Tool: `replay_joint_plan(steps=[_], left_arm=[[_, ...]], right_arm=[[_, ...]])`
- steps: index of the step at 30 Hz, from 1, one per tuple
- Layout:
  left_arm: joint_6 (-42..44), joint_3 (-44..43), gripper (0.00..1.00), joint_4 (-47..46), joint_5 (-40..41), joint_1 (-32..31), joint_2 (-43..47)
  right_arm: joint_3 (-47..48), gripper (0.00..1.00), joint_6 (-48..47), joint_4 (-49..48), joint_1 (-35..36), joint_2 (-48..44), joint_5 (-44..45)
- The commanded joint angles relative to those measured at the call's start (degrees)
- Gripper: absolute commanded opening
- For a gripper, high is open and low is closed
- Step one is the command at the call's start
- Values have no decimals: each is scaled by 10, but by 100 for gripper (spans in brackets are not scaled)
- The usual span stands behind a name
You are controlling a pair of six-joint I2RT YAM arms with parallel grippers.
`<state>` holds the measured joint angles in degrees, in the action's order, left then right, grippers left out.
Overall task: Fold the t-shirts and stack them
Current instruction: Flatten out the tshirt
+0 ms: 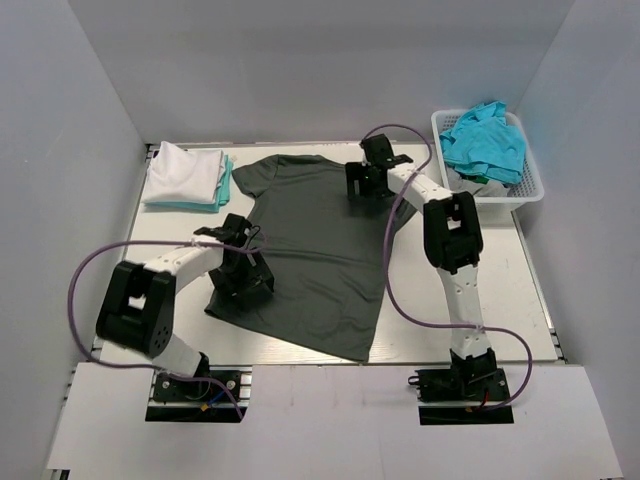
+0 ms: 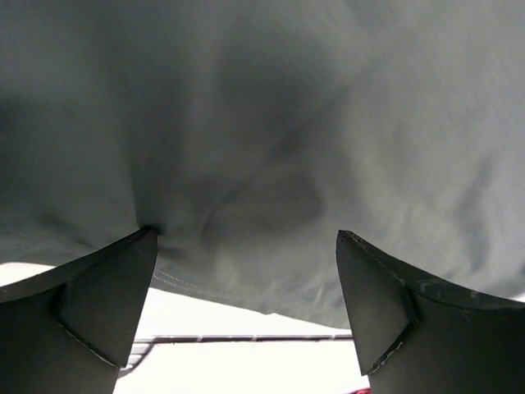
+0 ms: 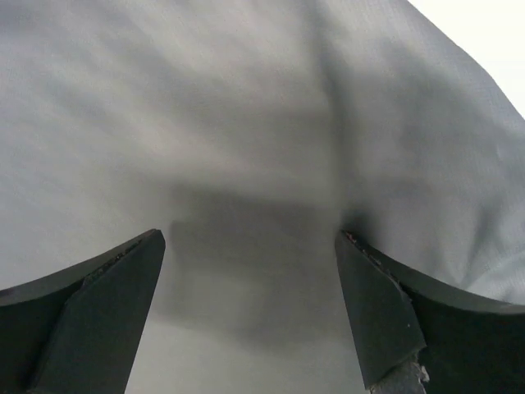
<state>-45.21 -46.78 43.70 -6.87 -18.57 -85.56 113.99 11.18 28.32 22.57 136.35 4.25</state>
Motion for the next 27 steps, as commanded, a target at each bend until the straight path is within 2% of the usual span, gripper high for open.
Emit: replay_joint_plan(steps=[1, 6, 7, 9, 10, 12, 13, 15, 17, 18, 19, 20, 22, 25, 27], left_arm=[[-26, -41, 100, 38, 46, -1, -55], [-34, -85, 100, 52, 117, 18, -116], [-34, -97, 100, 57, 128, 18, -124], [-34, -133, 100, 57, 159, 23, -150], [-34, -154, 100, 52, 169, 23, -159], [-29, -176, 100, 34, 183, 38, -201], [-19, -207, 100, 29, 190, 38, -220], [5, -261, 100, 37, 190, 52, -267], [30, -384, 100, 58, 207, 57, -346], [30, -434, 100, 104, 246, 57, -373], [36, -531, 100, 125, 263, 57, -398], [48, -576, 100, 140, 274, 57, -439], [80, -675, 100, 141, 256, 63, -468], [122, -758, 100, 141, 194, 69, -495], [135, -736, 100, 131, 180, 63, -480]], right_arm=[[-61, 90, 3, 8, -18, -46, -17], [-198, 90, 21, -20, -25, -115, -26], [-256, 90, 18, -20, -25, -125, -25], [-305, 90, 24, -45, -25, -179, -29], [-376, 90, 26, -48, -25, -213, -29], [-423, 90, 47, -59, -23, -264, -30], [-484, 90, 52, -61, -23, -301, -30], [-540, 90, 57, -69, -19, -372, -62], [-592, 90, 74, -73, -14, -402, -86], [-622, 90, 81, -74, -12, -442, -103], [-634, 90, 86, -70, -12, -455, -113], [-668, 90, 106, -67, -6, -468, -115], [-687, 90, 112, -58, -2, -520, -136], [-711, 90, 80, -47, 18, -578, -173], [-696, 90, 53, -31, 22, -584, -169]])
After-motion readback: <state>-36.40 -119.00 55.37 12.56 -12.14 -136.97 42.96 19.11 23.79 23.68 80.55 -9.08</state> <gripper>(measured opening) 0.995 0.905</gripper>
